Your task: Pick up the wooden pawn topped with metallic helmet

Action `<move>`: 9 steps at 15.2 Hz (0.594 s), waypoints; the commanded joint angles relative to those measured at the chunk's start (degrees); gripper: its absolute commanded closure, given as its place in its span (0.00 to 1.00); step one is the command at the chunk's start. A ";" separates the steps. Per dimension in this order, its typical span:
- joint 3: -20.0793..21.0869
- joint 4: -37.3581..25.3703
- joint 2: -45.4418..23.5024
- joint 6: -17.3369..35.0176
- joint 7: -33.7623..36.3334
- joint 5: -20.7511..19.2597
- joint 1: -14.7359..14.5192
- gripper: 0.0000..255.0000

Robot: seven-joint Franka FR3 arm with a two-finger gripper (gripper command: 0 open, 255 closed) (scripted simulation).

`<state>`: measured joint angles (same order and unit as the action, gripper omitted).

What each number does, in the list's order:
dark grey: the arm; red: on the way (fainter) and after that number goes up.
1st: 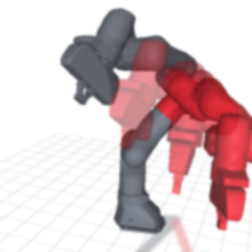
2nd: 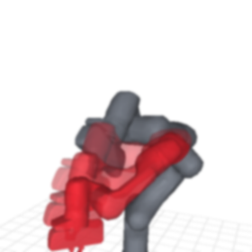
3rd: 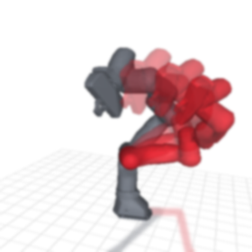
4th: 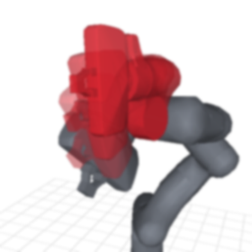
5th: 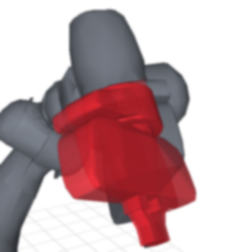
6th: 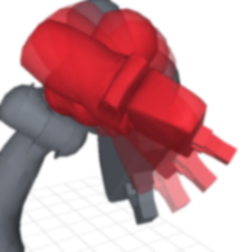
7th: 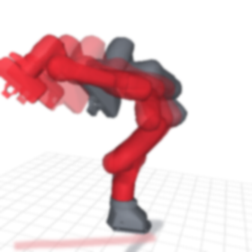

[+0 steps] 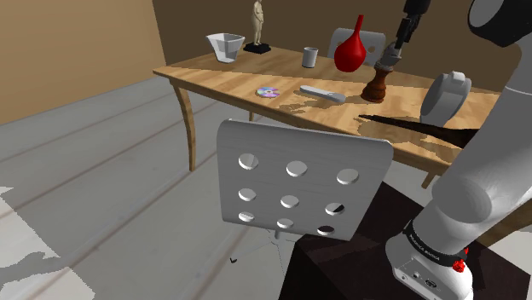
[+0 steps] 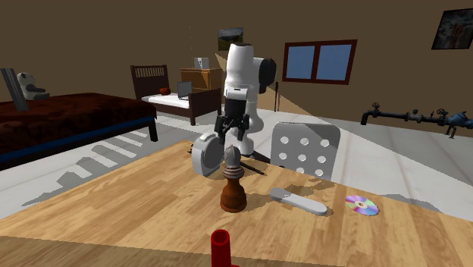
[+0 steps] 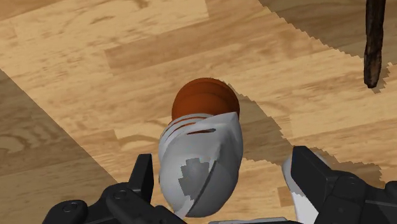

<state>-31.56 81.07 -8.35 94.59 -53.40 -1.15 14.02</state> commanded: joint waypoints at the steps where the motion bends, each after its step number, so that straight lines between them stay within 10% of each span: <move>1: -0.36 -2.76 -2.80 0.08 -1.39 1.48 1.12 0.00; 9: -0.11 4.36 -1.15 5.72 -0.49 0.47 0.36 0.00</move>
<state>-31.68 85.04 -9.52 99.92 -53.93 -0.66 14.41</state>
